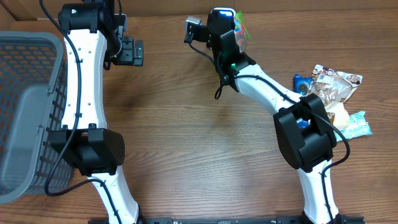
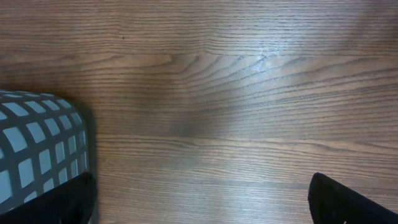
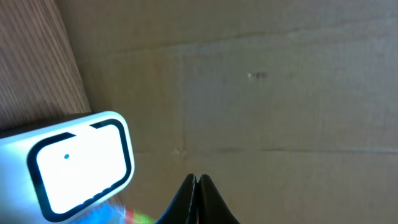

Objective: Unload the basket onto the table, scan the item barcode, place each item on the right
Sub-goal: 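Hold the Haribo bag barcode over the white scanner with the right gripper, then carry the Haribo bag right and drop it beside the Oreo bar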

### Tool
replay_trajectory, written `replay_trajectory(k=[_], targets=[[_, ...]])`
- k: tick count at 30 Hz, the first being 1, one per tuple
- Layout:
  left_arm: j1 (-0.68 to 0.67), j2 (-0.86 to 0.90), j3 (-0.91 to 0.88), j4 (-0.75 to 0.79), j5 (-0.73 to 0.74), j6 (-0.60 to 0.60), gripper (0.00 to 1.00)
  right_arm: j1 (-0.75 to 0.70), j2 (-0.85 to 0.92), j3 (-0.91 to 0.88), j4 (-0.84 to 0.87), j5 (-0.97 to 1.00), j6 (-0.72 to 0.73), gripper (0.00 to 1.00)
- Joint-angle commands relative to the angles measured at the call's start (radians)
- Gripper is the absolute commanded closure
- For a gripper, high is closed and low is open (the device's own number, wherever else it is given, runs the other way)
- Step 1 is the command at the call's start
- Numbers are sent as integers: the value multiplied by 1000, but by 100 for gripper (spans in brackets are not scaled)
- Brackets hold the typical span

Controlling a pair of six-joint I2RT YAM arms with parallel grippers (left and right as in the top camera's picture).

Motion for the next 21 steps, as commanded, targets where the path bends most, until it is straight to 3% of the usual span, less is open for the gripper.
replay_trajectory(k=[1, 7, 10, 12, 14, 21], targets=[[-8, 8, 7, 2, 5, 19, 0, -2, -17, 14, 10, -12, 2, 96], [-8, 8, 7, 2, 5, 19, 0, 2, -17, 14, 19, 7, 6, 96], [-8, 8, 7, 2, 5, 19, 0, 17, -19, 14, 77, 57, 150, 96], [-7, 8, 7, 2, 5, 19, 0, 28, -23, 15, 119, 83, 371, 92], [-7, 8, 7, 2, 5, 19, 0, 39, -37, 16, 91, 64, 688, 87], [-8, 8, 7, 2, 5, 19, 0, 30, -46, 23, -247, -289, 1378, 73]])
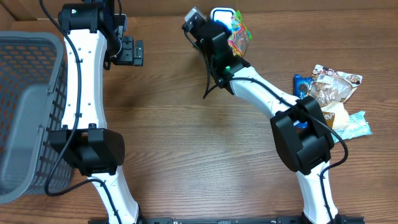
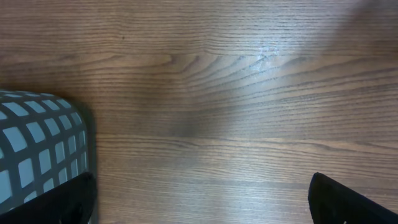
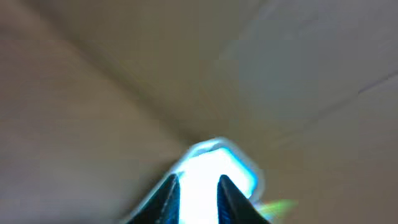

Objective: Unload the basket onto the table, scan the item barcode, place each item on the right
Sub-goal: 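Carry the Haribo bag right and drop it beside the Oreo bar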

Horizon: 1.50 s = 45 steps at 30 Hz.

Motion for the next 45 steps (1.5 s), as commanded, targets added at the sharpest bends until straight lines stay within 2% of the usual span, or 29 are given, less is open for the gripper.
replay_trajectory(k=[1, 4, 5, 7, 8, 9, 20, 30, 33, 38, 40, 41, 42, 43, 45], targets=[[-7, 8, 7, 2, 4, 19, 1, -15, -40, 16, -87, -211, 554, 72], [-8, 8, 7, 2, 4, 19, 0, -27, -42, 16, -149, -228, 656, 72], [-7, 8, 7, 2, 4, 19, 0, -29, -44, 16, -163, -227, 655, 65], [-8, 8, 7, 2, 4, 19, 0, -36, -50, 16, -182, -227, 655, 33], [-8, 8, 7, 2, 4, 19, 0, -40, -57, 16, -189, -225, 654, 13], [-8, 8, 7, 2, 4, 19, 0, -48, -66, 16, -195, -215, 655, 0], [-8, 8, 7, 2, 4, 19, 0, -135, -105, 16, -300, -8, 655, 0], [-7, 8, 7, 2, 4, 19, 0, -270, -90, -25, -439, -18, 655, 0], [-8, 8, 7, 2, 4, 19, 0, -313, -90, -26, -493, -55, 655, 0], [-8, 8, 7, 2, 4, 19, 0, -357, -74, -26, -507, -269, 655, 0], [-8, 8, 7, 2, 4, 19, 0, -360, -55, -26, -506, -290, 655, 7], [-8, 8, 7, 2, 4, 19, 0, -361, -40, -26, -504, -292, 655, 17], [-8, 8, 7, 2, 4, 19, 1, -361, -30, -26, -503, -292, 655, 31], [-8, 8, 7, 2, 4, 19, 0, -360, -13, -26, -501, -291, 654, 58], [-8, 8, 7, 2, 4, 19, 0, -360, 17, -26, -494, -291, 650, 90]])
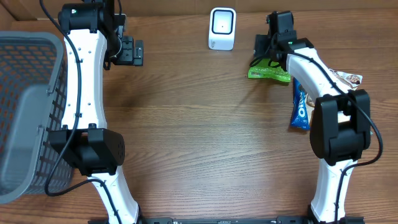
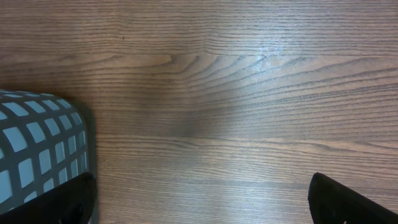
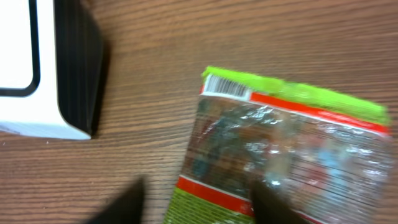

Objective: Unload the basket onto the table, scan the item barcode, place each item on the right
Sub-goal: 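Carry the Haribo bag right and drop it beside the Oreo bar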

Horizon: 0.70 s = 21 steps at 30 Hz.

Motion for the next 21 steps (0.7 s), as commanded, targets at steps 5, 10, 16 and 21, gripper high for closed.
replay_trajectory(k=[5, 10, 16, 21], targets=[[-8, 8, 7, 2, 5, 19, 0, -9, 103, -5, 7, -37, 1, 96], [-8, 8, 7, 2, 5, 19, 1, -49, 105, -5, -84, -32, 34, 96], [-7, 8, 7, 2, 5, 19, 0, -129, 105, -5, -330, -47, 222, 96], [-7, 8, 7, 2, 5, 19, 0, -180, 105, -5, -520, -101, 220, 93]])
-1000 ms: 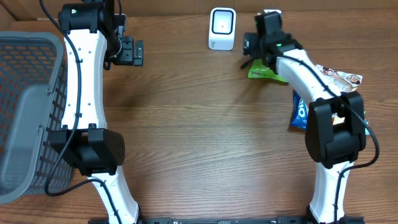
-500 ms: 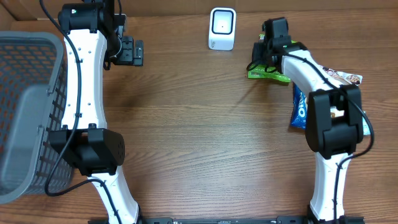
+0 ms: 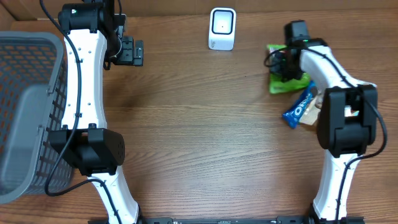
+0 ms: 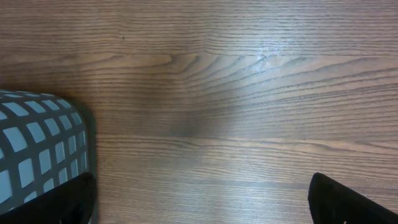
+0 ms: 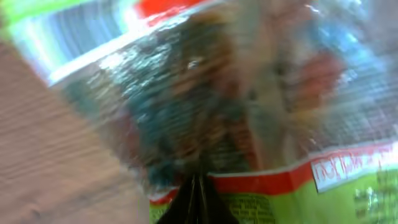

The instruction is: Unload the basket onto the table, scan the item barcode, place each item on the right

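Observation:
The green snack packet (image 3: 284, 84) lies on the table at the right, below and to the right of the white scanner (image 3: 222, 28). My right gripper (image 3: 287, 67) is directly over it. The blurred right wrist view is filled by the packet (image 5: 280, 93), and the gripper (image 5: 199, 185) is shut with its tips meeting on the film. My left gripper (image 3: 129, 51) hangs open at the far left above bare wood (image 4: 202, 202), with nothing between its fingers.
A blue cookie packet (image 3: 298, 107) lies tilted just below the green one, partly under my right arm. A grey mesh basket (image 3: 25, 112) fills the left edge, and its corner (image 4: 37, 143) shows in the left wrist view.
My right gripper was open over the green packet lying right of the scanner; now it is shut on it. The packet has shifted right and turned, and the blue packet now lies tilted. The left arm has not moved.
First my right gripper held the green packet up beside the scanner, fingers shut. It was still there a moment later, turned. Then the packet lay on the table right of the scanner with the gripper open. Now it is farther right, with the gripper shut on it.

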### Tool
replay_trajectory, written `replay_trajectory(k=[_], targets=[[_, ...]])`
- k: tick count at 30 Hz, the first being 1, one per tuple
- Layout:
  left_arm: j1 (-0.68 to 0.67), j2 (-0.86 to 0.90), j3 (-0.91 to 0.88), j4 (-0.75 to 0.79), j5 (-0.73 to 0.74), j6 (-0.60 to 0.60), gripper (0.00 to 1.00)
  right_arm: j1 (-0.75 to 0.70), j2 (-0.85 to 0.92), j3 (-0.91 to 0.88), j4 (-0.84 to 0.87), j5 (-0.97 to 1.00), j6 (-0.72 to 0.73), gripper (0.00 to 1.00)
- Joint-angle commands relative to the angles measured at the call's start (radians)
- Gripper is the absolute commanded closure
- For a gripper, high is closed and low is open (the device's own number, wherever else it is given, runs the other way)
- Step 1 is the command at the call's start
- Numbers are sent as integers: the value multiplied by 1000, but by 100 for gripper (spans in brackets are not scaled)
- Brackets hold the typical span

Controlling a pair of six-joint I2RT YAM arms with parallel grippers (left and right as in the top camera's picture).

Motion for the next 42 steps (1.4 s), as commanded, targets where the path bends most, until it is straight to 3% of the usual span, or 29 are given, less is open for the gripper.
replay_trajectory(k=[1, 9, 18, 21, 24, 25, 32, 42], targets=[[-7, 8, 7, 2, 5, 19, 0, -44, 41, -40, -124, -5, 35, 92], [-7, 8, 7, 2, 5, 19, 0, -61, -43, 37, -198, -55, -83, 71], [-7, 8, 7, 2, 5, 19, 0, -61, -454, 192, -279, -61, -131, 57], [-7, 8, 7, 2, 5, 19, 0, -59, -656, 194, -321, -61, -135, 40], [-7, 8, 7, 2, 5, 19, 0, -59, -804, 194, -381, -61, -135, 15], [-7, 8, 7, 2, 5, 19, 0, -59, -844, 193, -403, -61, -135, 0], [-7, 8, 7, 2, 5, 19, 0, -60, -1123, 193, -515, -61, -134, 0], [-7, 8, 7, 2, 5, 19, 0, -59, -1274, 193, -622, -51, -134, 0]])
